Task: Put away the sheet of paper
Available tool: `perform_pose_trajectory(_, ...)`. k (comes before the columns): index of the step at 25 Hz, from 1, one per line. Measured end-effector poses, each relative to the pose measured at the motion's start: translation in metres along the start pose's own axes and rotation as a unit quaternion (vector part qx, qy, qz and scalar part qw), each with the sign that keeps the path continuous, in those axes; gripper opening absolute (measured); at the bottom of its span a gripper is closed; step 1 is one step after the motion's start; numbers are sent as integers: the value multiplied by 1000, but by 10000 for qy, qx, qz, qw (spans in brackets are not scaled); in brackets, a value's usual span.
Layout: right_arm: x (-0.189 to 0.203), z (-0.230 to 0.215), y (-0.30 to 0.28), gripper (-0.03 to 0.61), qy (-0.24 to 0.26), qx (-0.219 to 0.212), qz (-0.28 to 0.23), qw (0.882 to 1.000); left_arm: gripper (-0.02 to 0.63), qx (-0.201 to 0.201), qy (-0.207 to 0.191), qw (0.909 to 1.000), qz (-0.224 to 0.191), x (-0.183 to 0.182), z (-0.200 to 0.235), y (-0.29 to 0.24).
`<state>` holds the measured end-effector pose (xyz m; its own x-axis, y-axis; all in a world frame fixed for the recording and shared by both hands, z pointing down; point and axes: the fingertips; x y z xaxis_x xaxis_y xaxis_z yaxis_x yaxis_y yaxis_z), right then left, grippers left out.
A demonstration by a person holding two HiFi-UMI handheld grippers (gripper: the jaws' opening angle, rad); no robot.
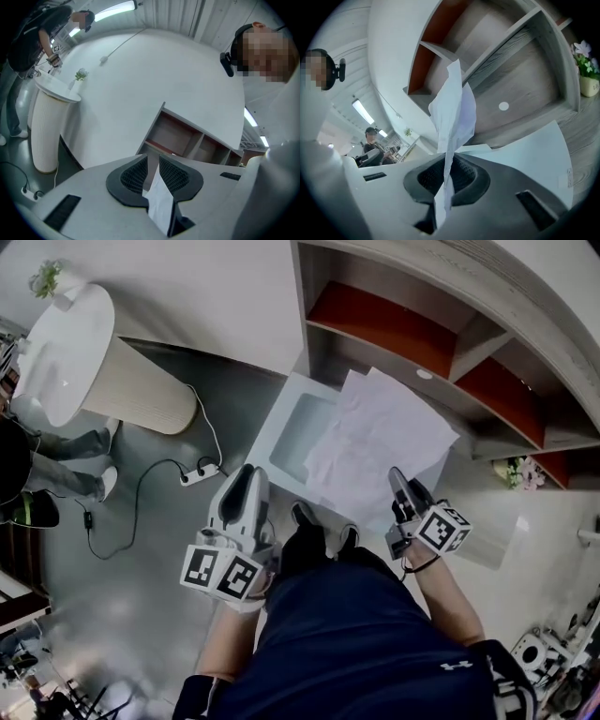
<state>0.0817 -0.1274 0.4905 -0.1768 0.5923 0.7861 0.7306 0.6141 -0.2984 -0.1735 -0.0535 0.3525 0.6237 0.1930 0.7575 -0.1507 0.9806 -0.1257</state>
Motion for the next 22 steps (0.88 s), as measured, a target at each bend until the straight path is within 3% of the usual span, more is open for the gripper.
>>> perform_pose_trajectory(9, 18, -31, -27, 15, -424, 905, 67, 9950, 87, 324, 250, 9972, 628, -6, 56, -43)
perform_pose_trajectory(16, 45, -80, -18, 15, -630, 1516, 155, 9863, 87, 477, 314, 9939, 949, 4, 68, -72)
perform_pose_trajectory(22, 88, -112, -10, 15, -1443, 1922, 198, 9705, 87, 412, 331, 9932, 1035, 10, 61, -81)
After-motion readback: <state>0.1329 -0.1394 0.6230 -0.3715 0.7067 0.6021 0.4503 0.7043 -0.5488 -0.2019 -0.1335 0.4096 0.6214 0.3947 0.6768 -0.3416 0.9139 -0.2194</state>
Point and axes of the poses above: the fingertips, and each gripper's own axes: y backward along the fingers, z to its left, x out of its underside, and after that the axes turned 13 degrees about y, right-handed
